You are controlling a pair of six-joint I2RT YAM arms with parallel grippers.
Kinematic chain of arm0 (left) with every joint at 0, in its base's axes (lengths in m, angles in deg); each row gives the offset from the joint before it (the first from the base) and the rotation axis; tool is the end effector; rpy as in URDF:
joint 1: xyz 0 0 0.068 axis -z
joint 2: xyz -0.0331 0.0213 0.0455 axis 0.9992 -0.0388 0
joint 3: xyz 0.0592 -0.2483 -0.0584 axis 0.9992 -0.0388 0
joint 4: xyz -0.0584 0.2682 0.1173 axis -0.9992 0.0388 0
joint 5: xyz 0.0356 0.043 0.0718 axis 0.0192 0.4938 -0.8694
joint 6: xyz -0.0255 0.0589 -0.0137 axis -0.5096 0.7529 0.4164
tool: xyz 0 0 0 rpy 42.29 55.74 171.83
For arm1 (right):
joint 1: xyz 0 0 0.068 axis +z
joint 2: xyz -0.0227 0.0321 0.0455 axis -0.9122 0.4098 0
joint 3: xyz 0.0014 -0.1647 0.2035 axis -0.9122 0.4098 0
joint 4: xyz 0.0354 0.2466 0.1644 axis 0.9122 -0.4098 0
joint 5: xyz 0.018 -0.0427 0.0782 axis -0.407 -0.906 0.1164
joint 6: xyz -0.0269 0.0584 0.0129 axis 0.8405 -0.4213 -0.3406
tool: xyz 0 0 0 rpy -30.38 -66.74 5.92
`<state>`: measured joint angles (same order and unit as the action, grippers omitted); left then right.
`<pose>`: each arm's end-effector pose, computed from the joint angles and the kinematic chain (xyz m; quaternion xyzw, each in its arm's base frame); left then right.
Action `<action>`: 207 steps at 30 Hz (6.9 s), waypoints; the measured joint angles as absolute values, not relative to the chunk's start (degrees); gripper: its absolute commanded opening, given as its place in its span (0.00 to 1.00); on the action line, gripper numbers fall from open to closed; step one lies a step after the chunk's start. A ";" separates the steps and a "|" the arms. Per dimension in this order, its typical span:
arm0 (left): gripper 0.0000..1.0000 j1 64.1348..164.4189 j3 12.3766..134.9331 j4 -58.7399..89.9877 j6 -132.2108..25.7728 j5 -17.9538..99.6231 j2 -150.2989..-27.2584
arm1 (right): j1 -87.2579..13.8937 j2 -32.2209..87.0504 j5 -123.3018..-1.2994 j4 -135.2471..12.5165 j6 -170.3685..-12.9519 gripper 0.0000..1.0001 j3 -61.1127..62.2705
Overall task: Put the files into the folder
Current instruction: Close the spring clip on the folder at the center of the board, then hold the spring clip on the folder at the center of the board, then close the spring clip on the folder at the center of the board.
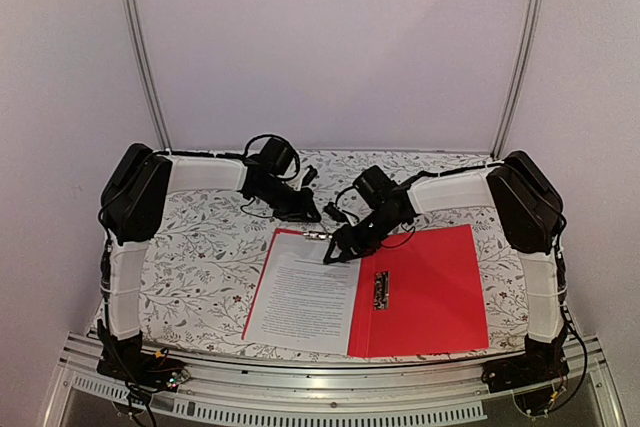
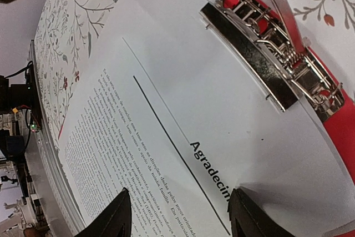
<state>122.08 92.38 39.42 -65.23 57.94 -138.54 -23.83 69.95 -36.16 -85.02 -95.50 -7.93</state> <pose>0.4020 -0.3011 0.1096 0.1510 0.9228 -0.3219 0.1483 0.3296 0.3350 0.0847 -0.3151 0.8794 0.3500 0.0695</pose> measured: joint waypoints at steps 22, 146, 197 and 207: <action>0.00 119.61 79.05 26.26 -66.96 60.06 -134.62 | -24.10 70.19 -36.95 -85.85 -97.12 0.55 -8.34; 0.00 118.30 72.49 19.79 -62.92 62.77 -133.82 | -23.59 83.54 -52.95 -101.70 -55.76 0.00 -34.48; 0.00 118.41 83.46 36.25 -62.63 59.45 -138.65 | -21.84 82.97 -56.99 -105.00 -47.79 0.00 -35.07; 0.00 118.34 82.94 34.00 -62.61 60.63 -138.65 | -21.84 83.34 -57.06 -106.20 -47.04 0.00 -35.95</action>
<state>118.34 82.94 34.00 -62.61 60.63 -138.65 -21.84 83.34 -57.06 -106.20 -47.04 -35.95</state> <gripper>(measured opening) 0.007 0.088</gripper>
